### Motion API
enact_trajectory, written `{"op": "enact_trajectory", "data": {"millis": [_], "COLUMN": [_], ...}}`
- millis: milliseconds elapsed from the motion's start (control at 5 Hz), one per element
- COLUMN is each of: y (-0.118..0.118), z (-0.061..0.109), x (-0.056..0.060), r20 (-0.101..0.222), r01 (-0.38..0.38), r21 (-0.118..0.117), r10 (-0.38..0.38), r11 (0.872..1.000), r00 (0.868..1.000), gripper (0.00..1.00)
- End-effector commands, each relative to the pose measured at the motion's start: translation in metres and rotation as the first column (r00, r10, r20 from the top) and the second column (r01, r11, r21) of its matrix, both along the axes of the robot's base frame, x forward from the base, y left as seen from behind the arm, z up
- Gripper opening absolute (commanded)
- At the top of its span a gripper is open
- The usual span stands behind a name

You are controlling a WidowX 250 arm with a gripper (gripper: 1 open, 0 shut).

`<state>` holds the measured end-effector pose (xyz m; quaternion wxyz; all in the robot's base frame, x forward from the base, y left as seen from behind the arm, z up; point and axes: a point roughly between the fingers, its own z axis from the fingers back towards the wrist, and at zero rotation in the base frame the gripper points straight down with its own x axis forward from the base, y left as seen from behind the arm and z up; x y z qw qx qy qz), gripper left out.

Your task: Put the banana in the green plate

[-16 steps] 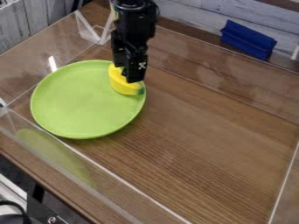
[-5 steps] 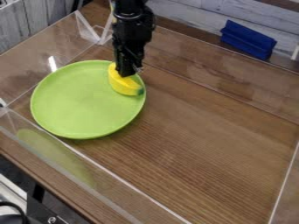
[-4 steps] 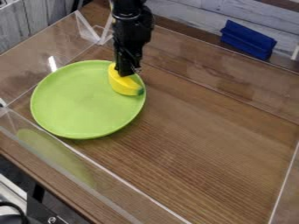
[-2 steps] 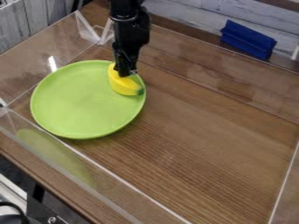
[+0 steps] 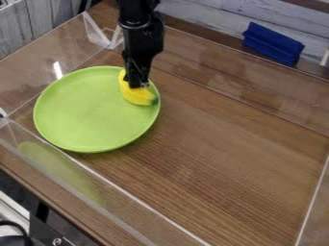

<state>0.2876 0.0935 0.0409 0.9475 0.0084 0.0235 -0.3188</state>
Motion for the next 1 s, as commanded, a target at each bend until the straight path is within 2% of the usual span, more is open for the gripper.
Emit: {"op": "enact_trajectory", "data": {"millis": [0,200,600,800], "y": [0.005,0.012,-0.014,-0.003], "z": [0.012,0.021,0.043,0.043], "x": [-0.002,-0.004,-0.011,-0.014], "r20": [0.0,-0.004,-0.011,-0.015], "r01": [-0.087,-0.174,-0.309,-0.302], "r21": [0.002,0.007,0.012,0.013], "r10": [0.087,0.174,0.309,0.302], "r11": [0.996,0.985,0.951,0.953], "r00": [0.996,0.985,0.951,0.953], "gripper": [0.0,0.0,0.0,0.0]}}
